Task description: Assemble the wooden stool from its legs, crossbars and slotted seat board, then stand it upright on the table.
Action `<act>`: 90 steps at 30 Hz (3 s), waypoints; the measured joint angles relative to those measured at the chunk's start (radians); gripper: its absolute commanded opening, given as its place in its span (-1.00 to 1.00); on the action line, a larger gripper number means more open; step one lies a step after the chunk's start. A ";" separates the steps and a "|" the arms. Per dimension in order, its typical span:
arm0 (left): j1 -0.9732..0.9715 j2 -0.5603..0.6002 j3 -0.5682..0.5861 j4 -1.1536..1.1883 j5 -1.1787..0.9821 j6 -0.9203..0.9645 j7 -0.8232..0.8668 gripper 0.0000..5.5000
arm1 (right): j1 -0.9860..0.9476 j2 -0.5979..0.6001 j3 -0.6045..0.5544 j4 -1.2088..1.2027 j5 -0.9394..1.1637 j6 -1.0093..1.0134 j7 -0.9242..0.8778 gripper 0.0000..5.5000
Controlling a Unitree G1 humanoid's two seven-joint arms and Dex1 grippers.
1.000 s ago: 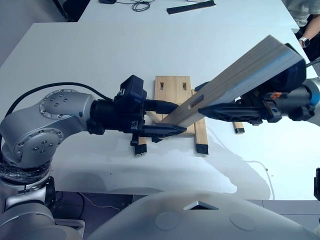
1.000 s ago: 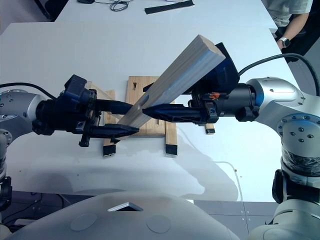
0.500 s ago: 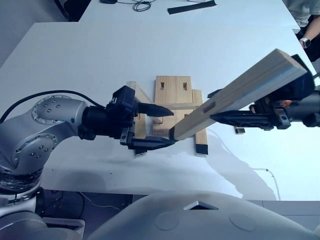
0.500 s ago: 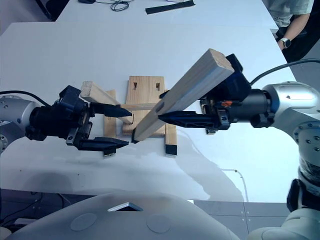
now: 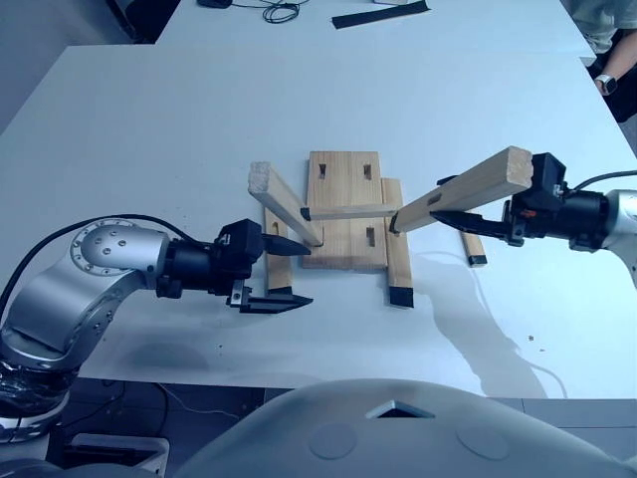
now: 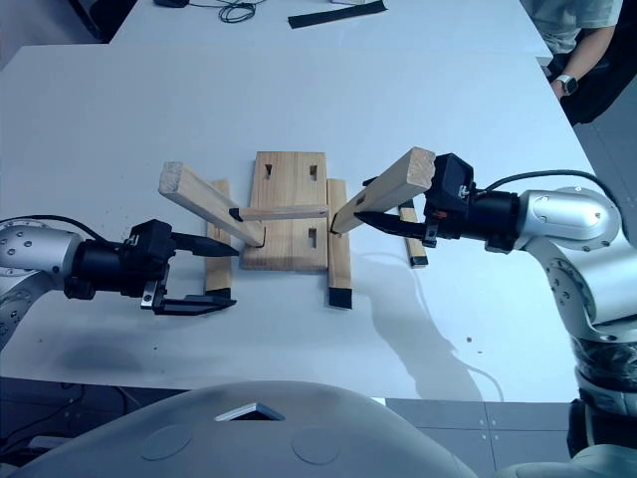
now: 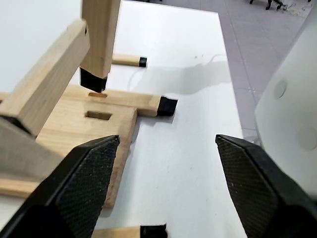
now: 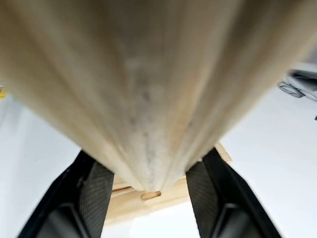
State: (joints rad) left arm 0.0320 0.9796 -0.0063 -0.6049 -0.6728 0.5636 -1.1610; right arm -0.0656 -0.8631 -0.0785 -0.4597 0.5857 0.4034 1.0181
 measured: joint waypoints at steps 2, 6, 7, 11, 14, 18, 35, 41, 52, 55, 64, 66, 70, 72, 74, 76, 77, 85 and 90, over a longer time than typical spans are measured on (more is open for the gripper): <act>-0.002 0.001 -0.014 0.036 0.034 -0.023 -0.017 0.31 | -0.002 0.027 0.010 0.005 -0.014 -0.016 -0.012 -0.26; -0.014 0.001 -0.036 0.102 0.091 -0.053 -0.033 0.31 | -0.006 0.065 0.039 0.009 -0.041 -0.039 -0.020 -0.26; -0.019 0.000 -0.037 0.108 0.092 -0.055 -0.036 0.31 | -0.005 0.071 0.040 0.009 -0.041 -0.040 -0.020 -0.26; -0.029 -0.002 -0.040 0.122 0.104 -0.061 -0.046 0.31 | -0.005 0.077 0.043 0.000 -0.041 -0.040 -0.021 -0.26; -0.036 -0.004 -0.041 0.132 0.110 -0.062 -0.053 0.31 | 0.000 0.079 0.051 0.000 -0.041 -0.040 -0.019 -0.26; -0.057 -0.005 -0.048 0.137 0.113 -0.062 -0.061 0.31 | 0.016 0.079 0.071 0.000 -0.043 -0.040 -0.008 -0.26; -0.099 -0.007 -0.070 0.152 0.125 -0.053 -0.063 0.31 | 0.043 0.071 0.084 -0.005 -0.041 -0.064 0.028 -0.26; -0.108 -0.014 -0.076 0.154 0.127 -0.047 -0.060 0.31 | 0.018 0.063 0.099 0.027 -0.041 -0.082 0.060 -0.26; -0.119 -0.039 -0.086 0.154 0.142 -0.043 -0.046 0.31 | -0.116 0.063 0.163 0.189 -0.042 -0.102 0.161 -0.26; -0.122 -0.045 -0.097 0.154 0.143 -0.043 -0.040 0.31 | -0.151 0.064 0.187 0.221 -0.042 -0.102 0.180 -0.26; -0.124 -0.048 -0.107 0.151 0.164 -0.050 -0.037 0.31 | -0.205 0.066 0.232 0.291 -0.047 -0.117 0.209 -0.26; -0.123 -0.049 -0.107 0.149 0.168 -0.051 -0.036 0.31 | -0.224 0.069 0.242 0.319 -0.047 -0.123 0.225 -0.26; -0.123 -0.052 -0.111 0.149 0.176 -0.052 -0.026 0.31 | -0.268 0.073 0.268 0.364 -0.047 -0.125 0.246 -0.26; -0.124 -0.056 -0.117 0.148 0.177 -0.053 -0.025 0.31 | -0.290 0.077 0.279 0.388 -0.051 -0.125 0.253 -0.26; -0.129 -0.057 -0.118 0.152 0.178 -0.055 -0.026 0.31 | -0.311 0.081 0.290 0.408 -0.058 -0.129 0.261 -0.26; -0.136 -0.058 -0.120 0.162 0.178 -0.057 -0.026 0.31 | -0.326 0.083 0.302 0.422 -0.059 -0.132 0.264 -0.26; -0.139 -0.058 -0.120 0.165 0.178 -0.058 -0.027 0.31 | -0.331 0.084 0.307 0.424 -0.062 -0.133 0.264 -0.26; -0.183 -0.055 -0.128 0.240 0.200 -0.096 -0.064 0.31 | -0.354 0.097 0.328 0.449 -0.077 -0.145 0.265 -0.26; -0.226 -0.036 -0.107 0.347 0.230 -0.148 -0.099 0.31 | -0.372 0.102 0.337 0.476 -0.077 -0.145 0.277 -0.26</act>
State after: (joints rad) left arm -0.1942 0.9436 -0.1138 -0.2582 -0.4433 0.4159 -1.2598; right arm -0.4377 -0.7607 0.2582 0.0167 0.5092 0.2581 1.2955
